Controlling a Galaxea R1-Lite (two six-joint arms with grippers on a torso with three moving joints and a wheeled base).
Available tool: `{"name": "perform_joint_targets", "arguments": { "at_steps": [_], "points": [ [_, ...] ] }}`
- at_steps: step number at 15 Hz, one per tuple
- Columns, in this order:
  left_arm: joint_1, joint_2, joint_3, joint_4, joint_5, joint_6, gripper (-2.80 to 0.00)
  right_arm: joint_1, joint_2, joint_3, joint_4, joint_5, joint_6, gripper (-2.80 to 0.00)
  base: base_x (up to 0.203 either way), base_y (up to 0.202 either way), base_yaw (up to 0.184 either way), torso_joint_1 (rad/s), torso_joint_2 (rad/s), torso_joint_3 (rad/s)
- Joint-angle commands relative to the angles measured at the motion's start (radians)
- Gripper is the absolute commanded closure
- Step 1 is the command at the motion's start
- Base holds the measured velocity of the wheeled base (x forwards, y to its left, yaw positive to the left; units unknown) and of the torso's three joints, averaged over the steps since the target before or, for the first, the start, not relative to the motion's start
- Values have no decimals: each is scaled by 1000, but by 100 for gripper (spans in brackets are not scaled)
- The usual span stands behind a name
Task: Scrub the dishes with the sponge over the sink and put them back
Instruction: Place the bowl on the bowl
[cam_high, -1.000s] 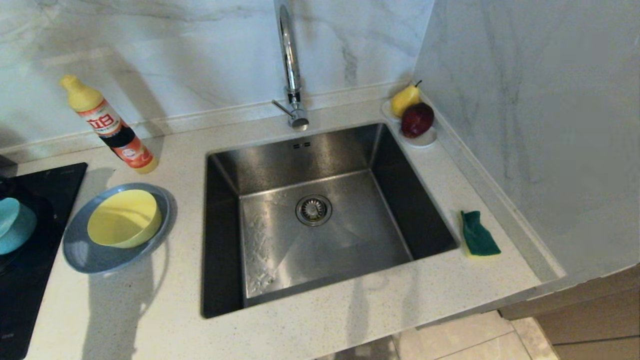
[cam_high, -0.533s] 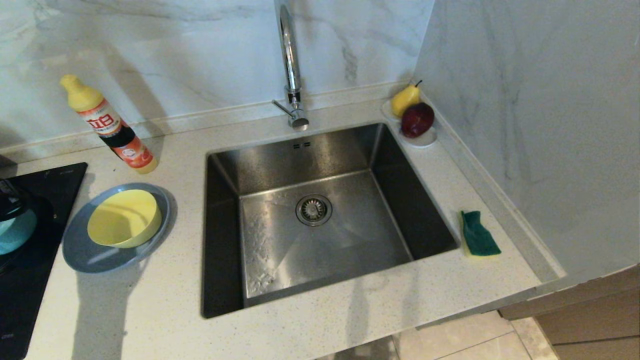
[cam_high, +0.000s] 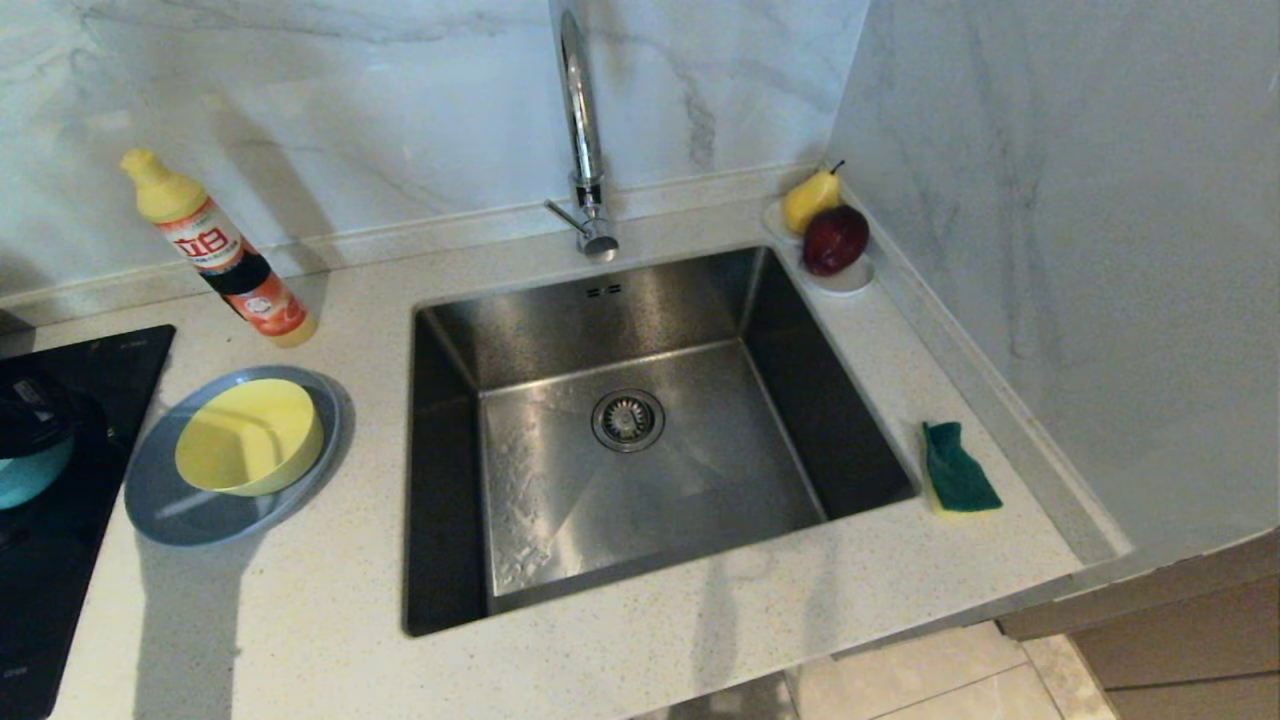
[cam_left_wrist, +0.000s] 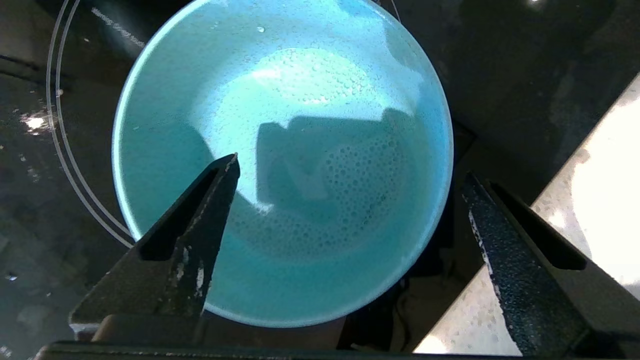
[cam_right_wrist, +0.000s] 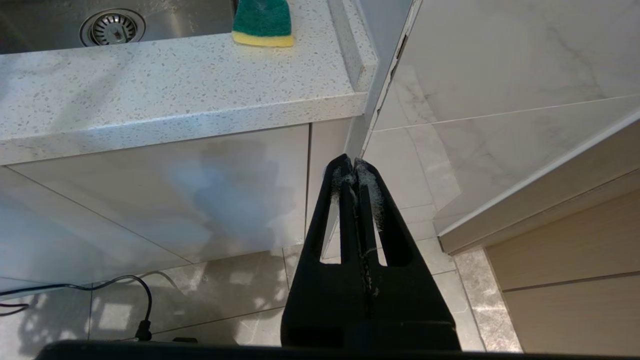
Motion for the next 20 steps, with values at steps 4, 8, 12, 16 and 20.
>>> {"name": "perform_joint_targets", "arguments": {
  "at_steps": [4, 8, 12, 16, 20],
  "points": [
    [0, 19, -26, 12, -1, -4, 0, 0, 0, 0, 0, 1, 0, 0, 0, 0, 0, 0, 0, 0],
    [0, -4, -32, 35, -3, -2, 0, 0, 0, 0, 0, 1, 0, 0, 0, 0, 0, 0, 0, 0],
    [0, -28, -19, 40, -3, -3, 0, 0, 0, 0, 0, 1, 0, 0, 0, 0, 0, 0, 0, 0],
    [0, -130, -22, 107, -51, -2, 0, 0, 0, 0, 0, 1, 0, 0, 0, 0, 0, 0, 0, 0],
    [-8, -286, -25, 208, -117, -4, 0, 0, 0, 0, 0, 1, 0, 0, 0, 0, 0, 0, 0, 0]
  ]
}}
